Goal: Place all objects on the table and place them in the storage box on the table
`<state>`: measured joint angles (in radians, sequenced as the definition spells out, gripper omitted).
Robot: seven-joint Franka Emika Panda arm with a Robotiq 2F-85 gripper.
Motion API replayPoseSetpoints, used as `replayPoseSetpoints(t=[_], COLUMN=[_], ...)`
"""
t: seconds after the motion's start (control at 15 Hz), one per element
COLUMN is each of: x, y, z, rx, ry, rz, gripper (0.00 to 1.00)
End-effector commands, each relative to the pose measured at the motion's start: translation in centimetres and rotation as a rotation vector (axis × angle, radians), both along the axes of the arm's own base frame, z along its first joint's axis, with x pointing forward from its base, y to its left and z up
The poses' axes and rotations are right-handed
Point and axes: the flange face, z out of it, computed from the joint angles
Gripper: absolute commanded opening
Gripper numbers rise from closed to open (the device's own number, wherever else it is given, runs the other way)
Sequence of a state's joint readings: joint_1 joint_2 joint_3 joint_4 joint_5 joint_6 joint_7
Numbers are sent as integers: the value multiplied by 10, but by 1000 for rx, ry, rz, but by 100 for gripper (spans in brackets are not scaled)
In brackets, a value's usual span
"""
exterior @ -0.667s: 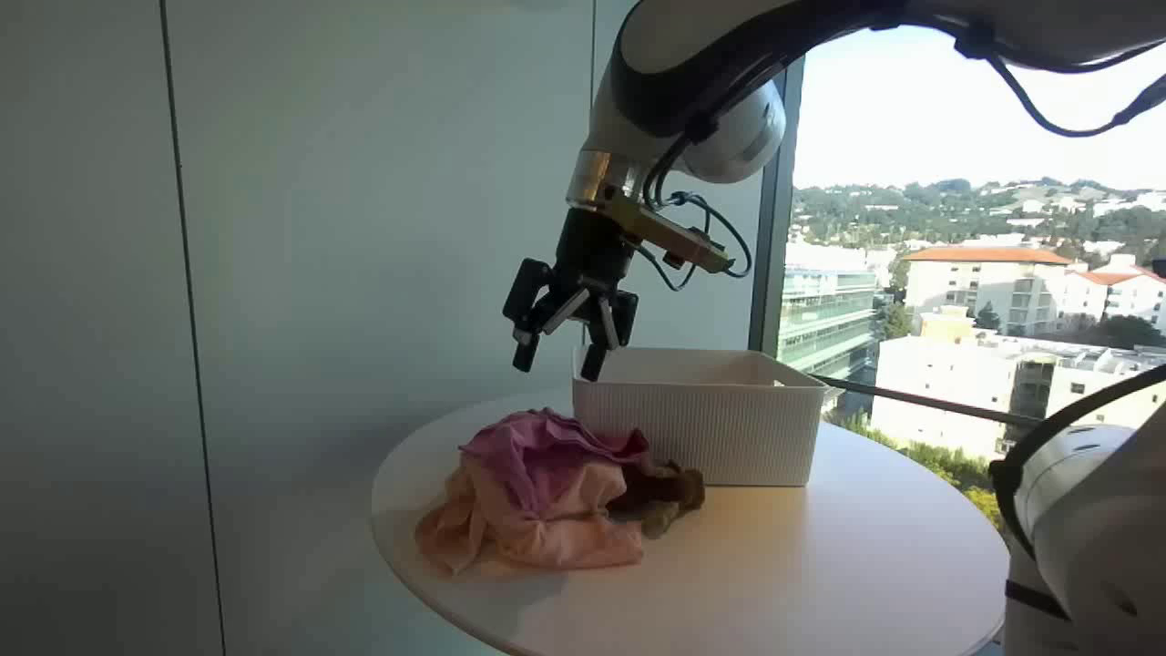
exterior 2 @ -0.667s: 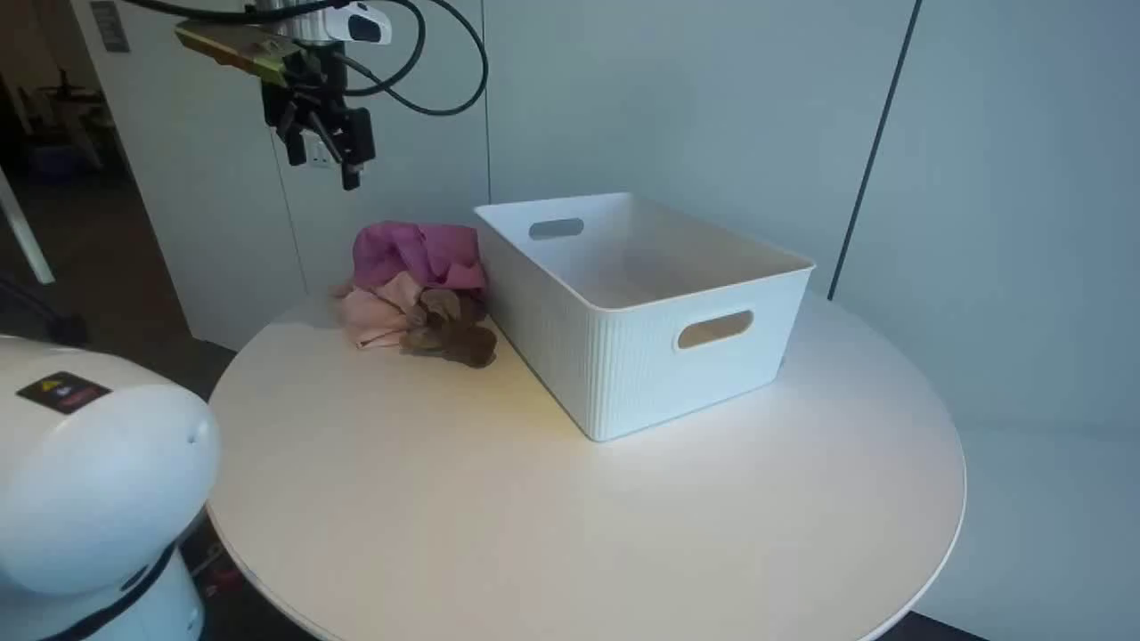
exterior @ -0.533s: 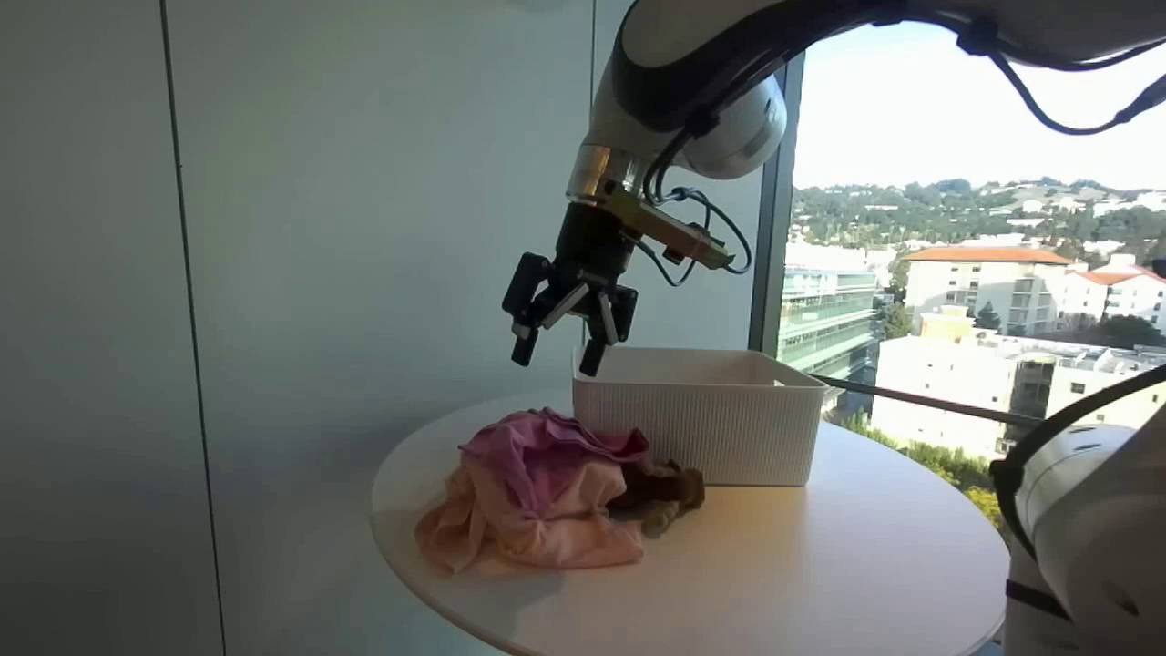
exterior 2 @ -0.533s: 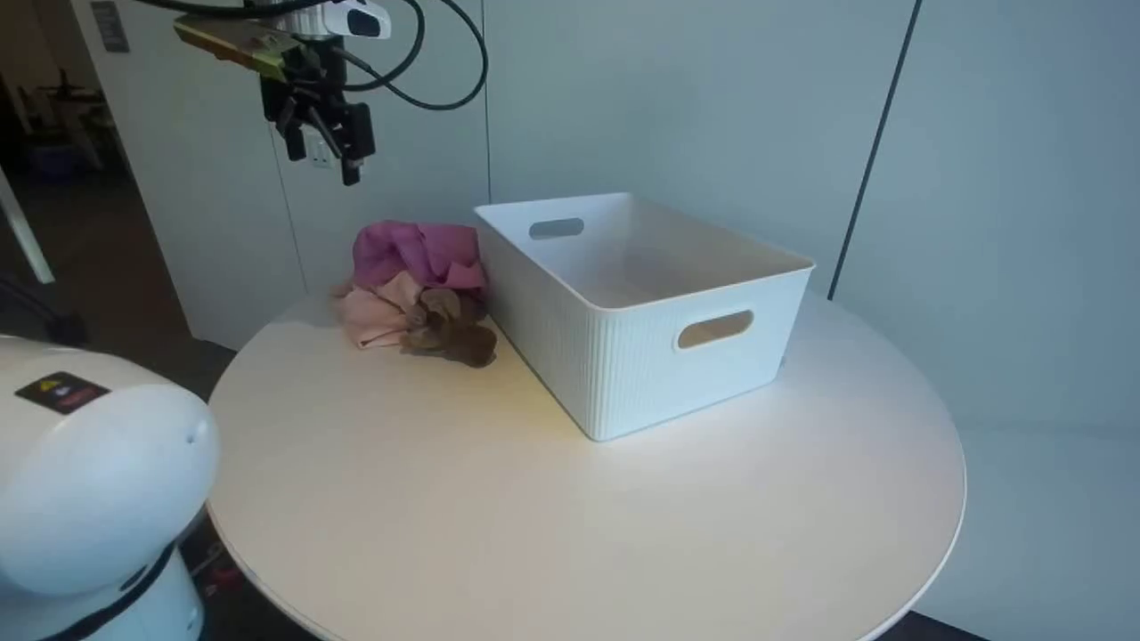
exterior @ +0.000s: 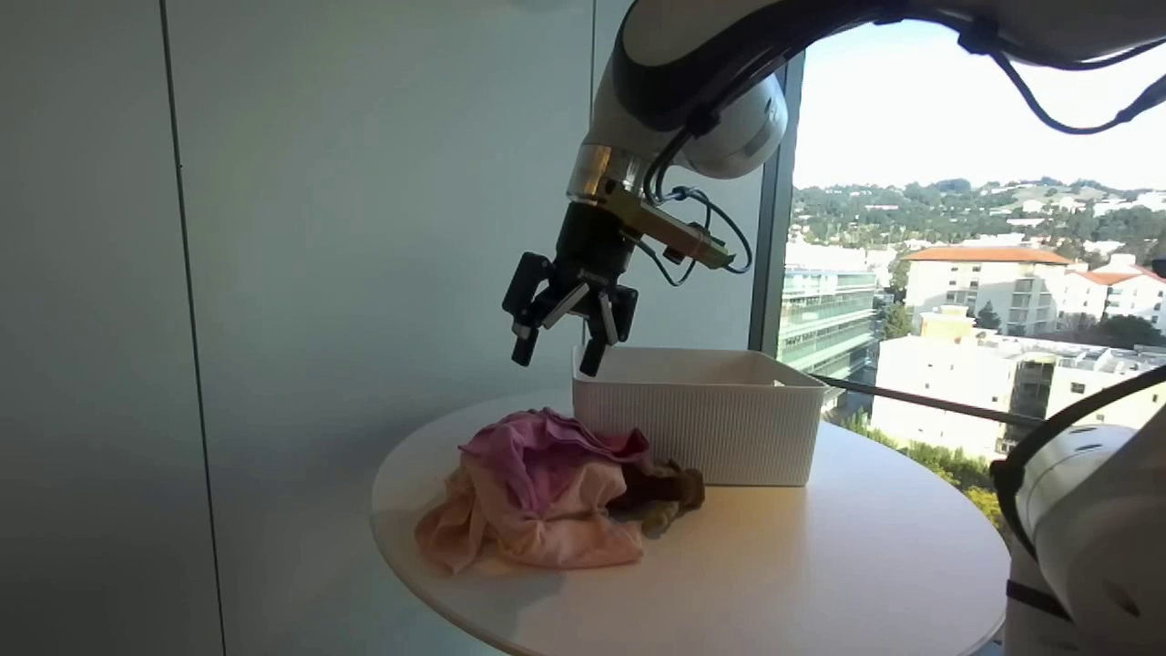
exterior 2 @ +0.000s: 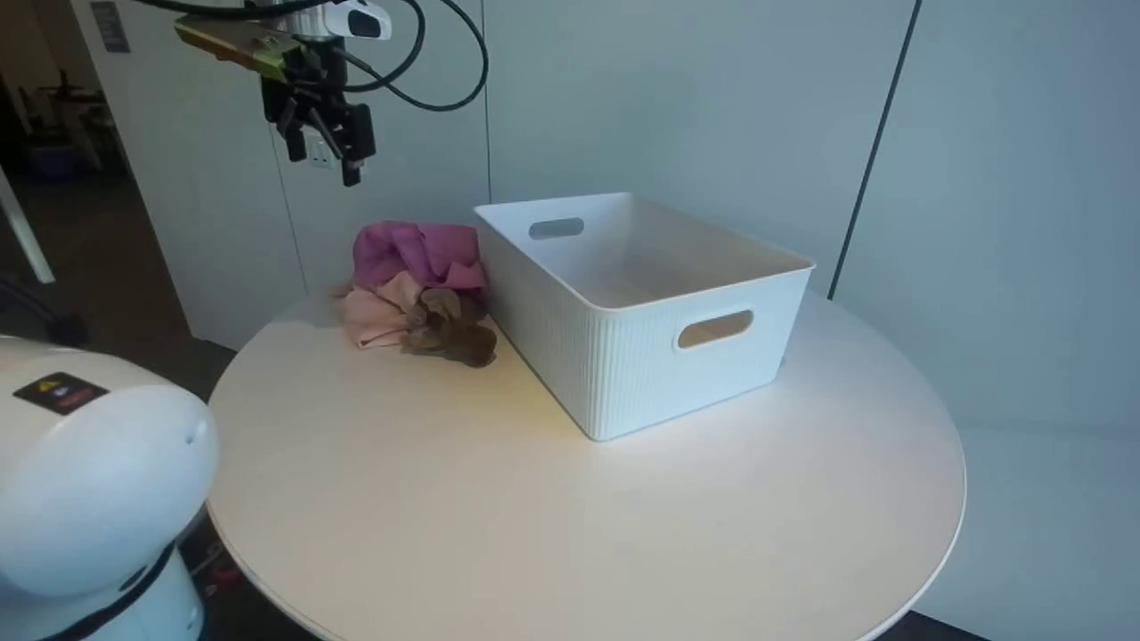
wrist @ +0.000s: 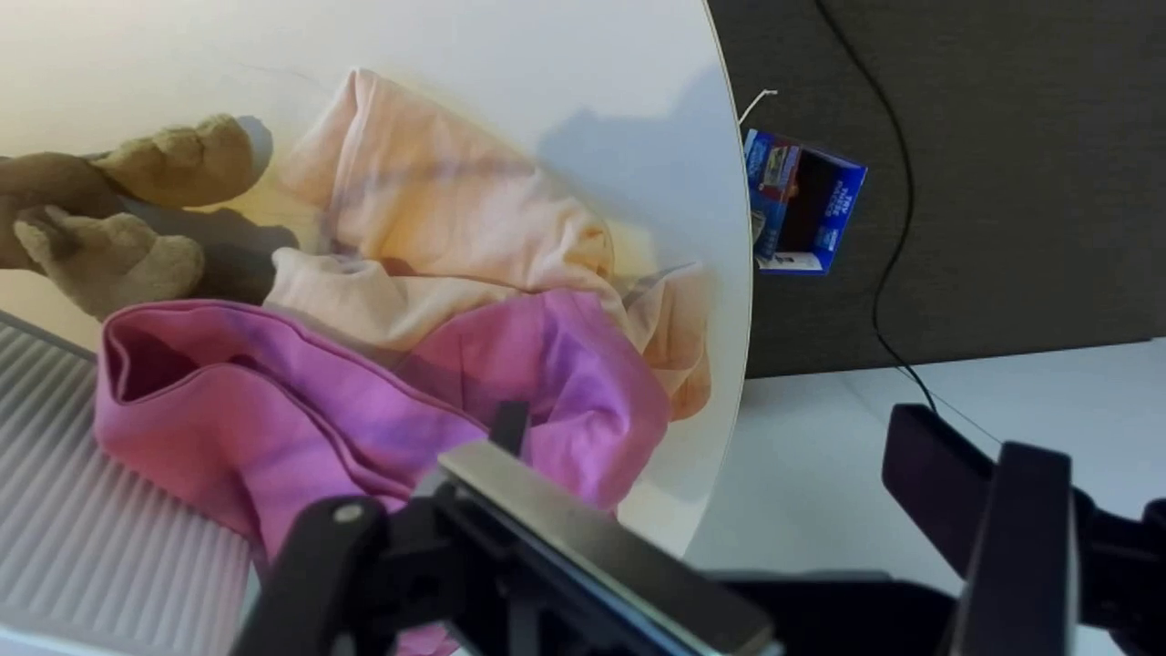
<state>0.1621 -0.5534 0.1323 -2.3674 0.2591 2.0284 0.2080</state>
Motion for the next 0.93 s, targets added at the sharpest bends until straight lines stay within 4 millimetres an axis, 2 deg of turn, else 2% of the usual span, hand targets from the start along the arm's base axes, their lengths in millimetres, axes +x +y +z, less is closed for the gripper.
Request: replayPoseSetpoints(t=[0.0,0.2,0.33,0.47,0.67,0.87], x=[36,69,85,103,125,142], y=[-3,-17,-34,-49,-46,-51], z=[-23,-54,-63,-81,-109,-131], rx=[-11,-131,-255,-342,-168,-65], ry=[58,100,113,177,264,309], rz=[-21,-83,-129,-160,-31,6], gripper=[100,100,100,100,100,100])
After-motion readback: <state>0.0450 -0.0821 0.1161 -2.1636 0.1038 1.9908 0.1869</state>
